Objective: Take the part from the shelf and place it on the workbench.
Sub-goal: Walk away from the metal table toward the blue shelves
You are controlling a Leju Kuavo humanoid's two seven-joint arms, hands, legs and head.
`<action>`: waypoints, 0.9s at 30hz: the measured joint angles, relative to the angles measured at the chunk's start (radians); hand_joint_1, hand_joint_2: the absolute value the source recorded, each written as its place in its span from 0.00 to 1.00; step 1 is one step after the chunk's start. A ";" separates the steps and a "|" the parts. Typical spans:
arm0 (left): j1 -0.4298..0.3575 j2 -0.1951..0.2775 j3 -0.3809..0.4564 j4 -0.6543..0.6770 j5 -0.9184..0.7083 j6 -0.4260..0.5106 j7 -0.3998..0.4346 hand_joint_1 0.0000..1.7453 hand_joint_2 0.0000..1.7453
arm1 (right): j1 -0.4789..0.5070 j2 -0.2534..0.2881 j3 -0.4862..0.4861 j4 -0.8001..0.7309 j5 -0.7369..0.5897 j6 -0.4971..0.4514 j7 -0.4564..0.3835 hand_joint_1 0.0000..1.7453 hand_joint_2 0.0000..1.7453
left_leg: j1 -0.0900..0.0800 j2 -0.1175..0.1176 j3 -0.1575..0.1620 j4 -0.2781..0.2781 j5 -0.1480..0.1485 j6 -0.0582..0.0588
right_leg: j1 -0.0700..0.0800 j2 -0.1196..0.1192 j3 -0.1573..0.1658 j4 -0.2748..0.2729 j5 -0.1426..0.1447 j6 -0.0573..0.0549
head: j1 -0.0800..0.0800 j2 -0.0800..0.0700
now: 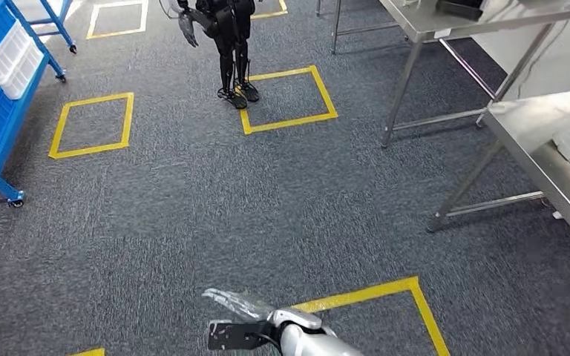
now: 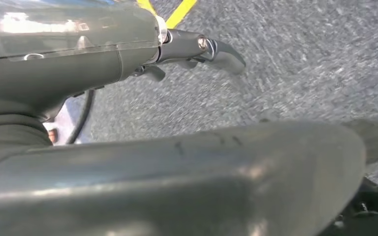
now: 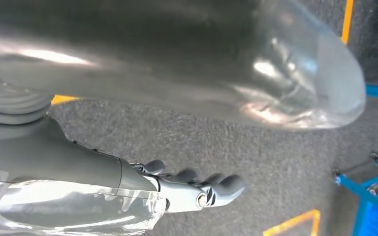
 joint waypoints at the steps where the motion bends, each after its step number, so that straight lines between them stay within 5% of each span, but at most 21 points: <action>1: -0.001 0.001 0.000 0.000 0.000 0.000 0.000 0.00 0.00 | -0.001 0.000 0.000 -0.002 0.001 0.001 -0.001 0.00 0.00 | -0.001 0.000 0.009 -0.005 -0.009 0.004 | 0.000 0.000 0.007 -0.006 0.006 0.007 | 0.000 0.000; 3: -0.001 0.001 0.001 0.000 0.000 0.002 -0.002 0.00 0.00 | -0.005 0.001 0.000 -0.006 0.001 0.000 -0.002 0.00 0.00 | 0.005 -0.001 0.041 -0.034 -0.016 0.012 | 0.003 -0.004 0.004 0.023 0.037 0.016 | 0.000 0.000; 5: -0.001 0.001 0.002 0.000 0.003 0.004 -0.001 0.00 0.00 | -0.009 0.000 0.000 -0.007 0.000 0.000 -0.003 0.00 0.00 | 0.009 -0.002 0.078 -0.060 -0.025 0.018 | 0.006 -0.005 -0.060 0.125 0.062 0.019 | 0.000 0.000; 6: -0.002 0.001 0.003 0.000 0.006 0.005 0.001 0.00 0.00 | -0.008 -0.001 0.000 -0.006 0.000 0.000 -0.003 0.00 0.00 | 0.009 -0.003 0.092 -0.067 -0.033 0.020 | 0.006 -0.006 -0.108 0.185 0.050 0.018 | 0.000 0.000; 8: -0.003 0.000 0.006 0.000 0.010 0.007 0.003 0.00 0.00 | -0.006 -0.003 0.000 -0.005 0.000 -0.001 -0.003 0.00 0.00 | 0.009 -0.005 0.121 -0.071 -0.058 0.021 | 0.006 -0.006 -0.195 0.251 -0.030 0.019 | 0.000 0.000; 10: -0.002 0.000 0.008 0.000 0.012 0.007 0.003 0.00 0.00 | -0.005 -0.005 0.000 -0.004 0.000 -0.002 -0.003 0.00 0.00 | 0.009 -0.008 0.154 -0.067 -0.086 0.020 | 0.007 -0.006 -0.238 0.227 -0.073 0.022 | 0.000 0.000; 11: -0.001 -0.002 0.008 0.000 0.012 0.007 0.003 0.00 0.00 | -0.005 -0.005 0.000 -0.004 0.000 -0.003 -0.003 0.00 0.00 | 0.009 -0.009 0.173 -0.064 -0.101 0.019 | 0.007 -0.006 -0.244 0.183 -0.039 0.023 | 0.000 0.000; 14: -0.003 -0.006 0.010 0.000 0.014 0.008 0.003 0.00 0.00 | -0.006 -0.006 0.000 -0.003 0.003 -0.012 0.000 0.00 0.00 | 0.008 -0.014 0.208 -0.052 -0.142 0.011 | 0.011 -0.006 -0.241 0.043 0.162 0.014 | 0.000 0.000; 15: -0.004 -0.006 0.011 0.000 0.015 0.008 0.003 0.00 0.00 | -0.007 -0.006 0.000 -0.002 0.004 -0.015 0.002 0.00 0.00 | 0.008 -0.015 0.211 -0.048 -0.149 0.004 | 0.013 -0.005 -0.241 0.025 0.198 0.009 | 0.000 0.000; 27: -0.004 -0.007 0.028 0.000 0.021 0.013 -0.001 0.00 0.00 | -0.012 -0.002 0.002 -0.002 0.003 -0.022 0.005 0.00 0.00 | 0.011 -0.015 0.227 -0.066 -0.169 -0.004 | 0.019 0.000 -0.230 0.015 0.201 -0.007 | 0.000 0.000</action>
